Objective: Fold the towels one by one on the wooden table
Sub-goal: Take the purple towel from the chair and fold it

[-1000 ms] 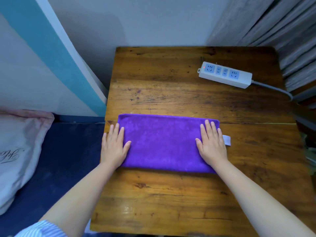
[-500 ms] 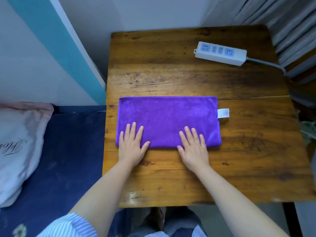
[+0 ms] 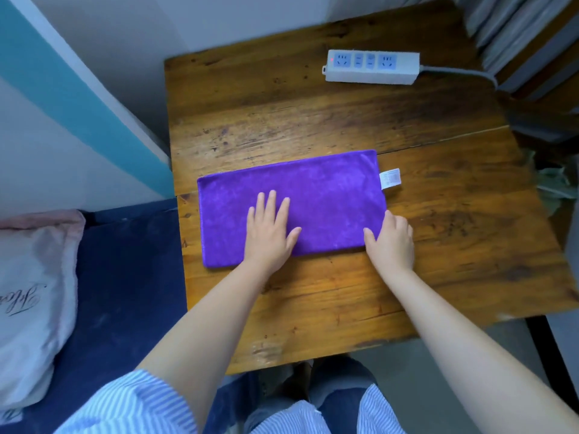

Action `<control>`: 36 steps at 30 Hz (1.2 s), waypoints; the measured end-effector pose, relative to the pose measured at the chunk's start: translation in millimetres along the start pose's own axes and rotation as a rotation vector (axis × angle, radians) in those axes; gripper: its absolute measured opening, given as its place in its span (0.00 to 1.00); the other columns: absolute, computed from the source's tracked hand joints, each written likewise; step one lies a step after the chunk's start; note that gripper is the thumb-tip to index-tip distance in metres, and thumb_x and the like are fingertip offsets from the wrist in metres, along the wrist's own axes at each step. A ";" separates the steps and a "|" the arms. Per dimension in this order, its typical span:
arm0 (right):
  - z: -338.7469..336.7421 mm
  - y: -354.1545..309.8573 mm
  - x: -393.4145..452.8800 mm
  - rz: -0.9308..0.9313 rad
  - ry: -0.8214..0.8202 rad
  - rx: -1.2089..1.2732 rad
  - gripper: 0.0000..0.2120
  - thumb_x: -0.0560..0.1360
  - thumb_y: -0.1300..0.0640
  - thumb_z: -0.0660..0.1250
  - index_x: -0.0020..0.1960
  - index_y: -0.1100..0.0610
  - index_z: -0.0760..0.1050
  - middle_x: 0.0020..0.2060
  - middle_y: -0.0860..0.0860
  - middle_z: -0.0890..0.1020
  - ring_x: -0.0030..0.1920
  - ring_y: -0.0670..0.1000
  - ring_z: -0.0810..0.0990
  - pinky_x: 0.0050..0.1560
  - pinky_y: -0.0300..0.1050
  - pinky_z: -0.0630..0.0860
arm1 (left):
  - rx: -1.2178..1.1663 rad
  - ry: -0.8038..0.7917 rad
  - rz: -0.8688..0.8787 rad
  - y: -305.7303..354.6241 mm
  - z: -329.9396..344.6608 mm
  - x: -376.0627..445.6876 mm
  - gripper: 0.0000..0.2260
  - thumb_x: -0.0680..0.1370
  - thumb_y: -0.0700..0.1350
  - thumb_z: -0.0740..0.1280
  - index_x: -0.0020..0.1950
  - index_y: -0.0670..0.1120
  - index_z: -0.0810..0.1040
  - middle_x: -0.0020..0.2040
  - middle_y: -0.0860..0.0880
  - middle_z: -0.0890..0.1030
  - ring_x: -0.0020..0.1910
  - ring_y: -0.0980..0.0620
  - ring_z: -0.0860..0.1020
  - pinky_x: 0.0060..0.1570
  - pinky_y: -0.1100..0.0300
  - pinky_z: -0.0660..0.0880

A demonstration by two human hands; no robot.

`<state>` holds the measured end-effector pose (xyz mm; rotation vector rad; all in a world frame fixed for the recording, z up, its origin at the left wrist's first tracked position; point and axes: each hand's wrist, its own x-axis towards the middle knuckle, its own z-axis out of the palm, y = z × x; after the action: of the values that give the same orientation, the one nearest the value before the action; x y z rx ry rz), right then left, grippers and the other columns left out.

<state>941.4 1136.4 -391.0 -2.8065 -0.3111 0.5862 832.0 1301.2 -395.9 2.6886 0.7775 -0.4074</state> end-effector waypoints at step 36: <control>58.3 -193.9 -75.4 -0.342 0.039 0.451 0.14 0.73 0.64 0.65 0.57 0.69 0.74 0.54 0.64 0.78 0.56 0.61 0.76 0.54 0.43 0.66 | -0.029 0.116 -0.041 -169.6 -40.9 -46.1 0.15 0.70 0.44 0.63 0.50 0.37 0.82 0.53 0.37 0.82 0.52 0.37 0.81 0.46 0.44 0.78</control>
<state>819.6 1312.0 -358.9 -2.2627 -0.5587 0.4539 708.0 1431.1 -379.0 2.6930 0.8654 -0.2492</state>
